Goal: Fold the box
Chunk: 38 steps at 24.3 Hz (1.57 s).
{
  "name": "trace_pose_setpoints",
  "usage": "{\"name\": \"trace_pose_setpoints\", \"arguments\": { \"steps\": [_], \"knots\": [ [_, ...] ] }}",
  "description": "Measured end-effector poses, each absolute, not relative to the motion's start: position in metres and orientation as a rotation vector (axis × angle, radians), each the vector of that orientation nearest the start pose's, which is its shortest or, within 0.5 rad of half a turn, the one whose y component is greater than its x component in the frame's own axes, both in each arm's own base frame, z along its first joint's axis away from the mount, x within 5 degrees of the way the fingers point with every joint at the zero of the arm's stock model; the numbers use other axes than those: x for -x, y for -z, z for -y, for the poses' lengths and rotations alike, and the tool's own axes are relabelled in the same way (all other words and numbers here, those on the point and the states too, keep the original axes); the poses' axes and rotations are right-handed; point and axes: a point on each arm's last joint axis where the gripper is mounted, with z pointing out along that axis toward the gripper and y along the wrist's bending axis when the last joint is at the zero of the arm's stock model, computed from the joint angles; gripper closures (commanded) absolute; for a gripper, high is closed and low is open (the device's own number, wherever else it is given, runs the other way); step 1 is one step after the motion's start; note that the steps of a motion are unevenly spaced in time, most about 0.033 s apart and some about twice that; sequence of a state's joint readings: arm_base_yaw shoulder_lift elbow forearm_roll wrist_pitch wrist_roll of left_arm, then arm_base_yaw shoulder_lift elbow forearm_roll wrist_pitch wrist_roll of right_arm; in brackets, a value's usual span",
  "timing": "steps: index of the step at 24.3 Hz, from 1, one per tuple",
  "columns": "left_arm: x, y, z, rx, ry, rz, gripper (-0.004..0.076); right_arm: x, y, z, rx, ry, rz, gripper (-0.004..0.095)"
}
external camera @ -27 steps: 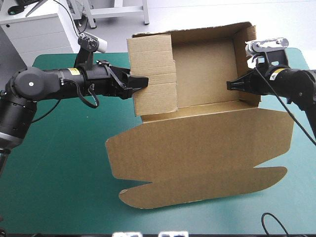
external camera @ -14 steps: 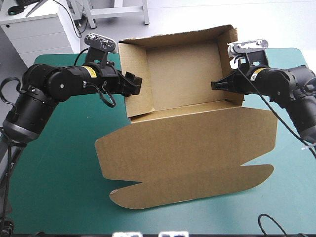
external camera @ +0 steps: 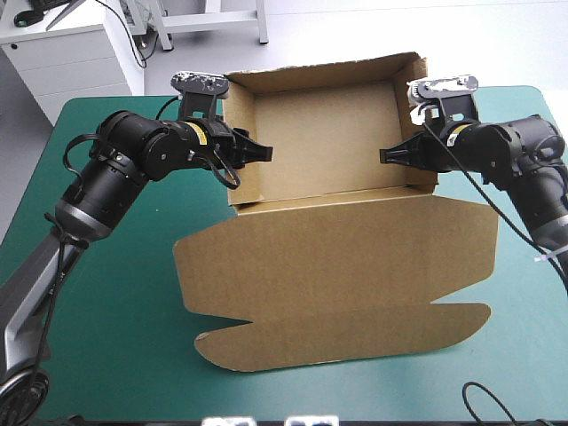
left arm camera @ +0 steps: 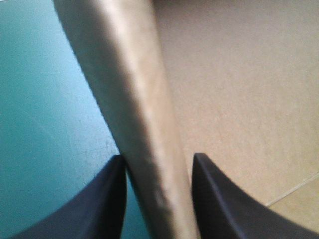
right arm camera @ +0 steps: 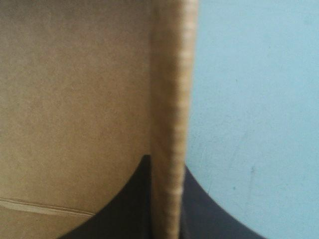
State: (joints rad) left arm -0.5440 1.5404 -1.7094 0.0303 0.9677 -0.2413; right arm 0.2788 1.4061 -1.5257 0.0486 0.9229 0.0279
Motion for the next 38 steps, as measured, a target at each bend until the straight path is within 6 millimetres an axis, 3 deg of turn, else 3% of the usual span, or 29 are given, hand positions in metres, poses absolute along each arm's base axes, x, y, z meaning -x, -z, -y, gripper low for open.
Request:
{"name": "trace_pose_setpoints", "arguments": {
  "steps": [3, 8, 13, 17, 25, 28, 31, 32, 35, 38],
  "knots": [
    [-0.291, -0.431, 0.171, -0.348, 0.342, -2.277, 0.0707, -0.287, -0.420, -0.086, 0.273, -0.223, -2.300, 0.0908],
    [-0.299, -0.423, 0.172, -0.359, 0.289, -2.292, 0.0711, -0.290, -0.414, -0.088, 0.270, -0.230, -2.338, 0.0908],
    [-0.311, -0.402, 0.177, -0.403, 0.214, -2.360, 0.0711, -0.306, -0.391, -0.093, 0.278, -0.225, -2.434, 0.0908],
    [-0.326, -0.375, 0.184, -0.460, 0.133, -2.438, 0.0710, -0.321, -0.368, -0.098, 0.285, -0.219, -2.524, 0.0908],
    [-0.365, -0.281, 0.205, -0.606, -0.026, -2.671, 0.0710, -0.369, -0.267, -0.114, 0.295, -0.199, -2.834, 0.0908],
    [-0.374, -0.262, 0.203, -0.592, -0.010, -2.731, 0.0706, -0.373, -0.255, -0.115, 0.297, -0.194, -2.869, 0.0908],
    [-0.379, -0.259, 0.194, -0.598, 0.073, -2.764, 0.0593, -0.373, -0.255, -0.115, 0.306, -0.190, -2.872, 0.0884],
    [-0.380, -0.258, 0.191, -0.611, 0.097, -2.773, 0.0471, -0.373, -0.255, -0.115, 0.313, -0.184, -2.872, 0.0810],
    [-0.383, -0.254, 0.179, -0.653, 0.137, -2.819, 0.0253, -0.372, -0.255, -0.115, 0.344, -0.175, -2.873, 0.0624],
    [-0.383, -0.253, 0.170, -0.676, 0.121, -2.855, 0.0134, -0.371, -0.255, -0.114, 0.381, -0.164, -2.885, 0.0391]
  ]
}}
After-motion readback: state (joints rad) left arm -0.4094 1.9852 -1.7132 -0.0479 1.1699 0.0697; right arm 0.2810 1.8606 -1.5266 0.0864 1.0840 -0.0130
